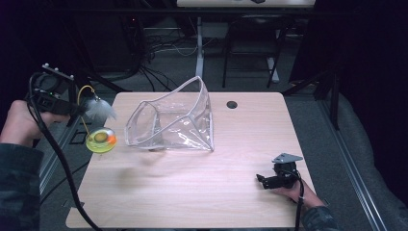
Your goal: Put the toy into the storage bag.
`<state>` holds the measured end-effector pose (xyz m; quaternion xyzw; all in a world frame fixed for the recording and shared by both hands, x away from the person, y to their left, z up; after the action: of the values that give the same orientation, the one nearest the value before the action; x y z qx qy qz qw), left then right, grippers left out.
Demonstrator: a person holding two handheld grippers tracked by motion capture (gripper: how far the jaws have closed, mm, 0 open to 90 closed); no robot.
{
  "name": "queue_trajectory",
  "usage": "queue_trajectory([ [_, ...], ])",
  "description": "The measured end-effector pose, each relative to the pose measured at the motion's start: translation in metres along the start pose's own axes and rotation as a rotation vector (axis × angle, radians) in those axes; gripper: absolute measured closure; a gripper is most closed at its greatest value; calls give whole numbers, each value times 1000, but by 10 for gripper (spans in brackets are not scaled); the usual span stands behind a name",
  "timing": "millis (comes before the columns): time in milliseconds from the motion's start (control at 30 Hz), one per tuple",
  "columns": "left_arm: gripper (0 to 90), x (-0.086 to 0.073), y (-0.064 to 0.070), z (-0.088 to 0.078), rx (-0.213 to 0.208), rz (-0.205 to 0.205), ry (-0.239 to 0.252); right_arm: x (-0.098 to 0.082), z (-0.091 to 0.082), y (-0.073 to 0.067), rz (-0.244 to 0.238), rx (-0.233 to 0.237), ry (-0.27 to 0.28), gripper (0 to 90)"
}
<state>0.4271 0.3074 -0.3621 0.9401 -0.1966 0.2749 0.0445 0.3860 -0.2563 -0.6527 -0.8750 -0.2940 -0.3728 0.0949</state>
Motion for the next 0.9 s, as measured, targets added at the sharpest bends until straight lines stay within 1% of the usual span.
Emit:
queue_trajectory([
  [200, 879, 7, 0, -7, 3, 7, 9, 0, 0, 0, 2, -2, 1, 0],
  [433, 879, 21, 5, -14, 5, 35, 16, 0, 0, 0, 0, 0, 1, 0],
  [633, 879, 31, 8, -18, 21, 52, 15, 0, 0, 0, 0, 0, 0, 0],
  [800, 879, 43, 10, -24, 29, 61, 44, 0, 0, 0, 0, 1, 1, 0],
  [900, 879, 49, 13, -26, 32, 71, 49, 0, 0, 0, 2, -2, 1, 0],
])
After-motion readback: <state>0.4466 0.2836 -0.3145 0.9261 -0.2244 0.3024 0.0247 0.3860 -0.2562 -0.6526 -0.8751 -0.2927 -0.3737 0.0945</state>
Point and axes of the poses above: each handheld gripper's, and its own axes: z roughly forward along the jaws, x roughly out of its top, y roughly to its right, the point moved 9 cm from there along z, roughly forward along the jaws, and after that the axes turned 5 degrees about -z, right-handed, at the moved point
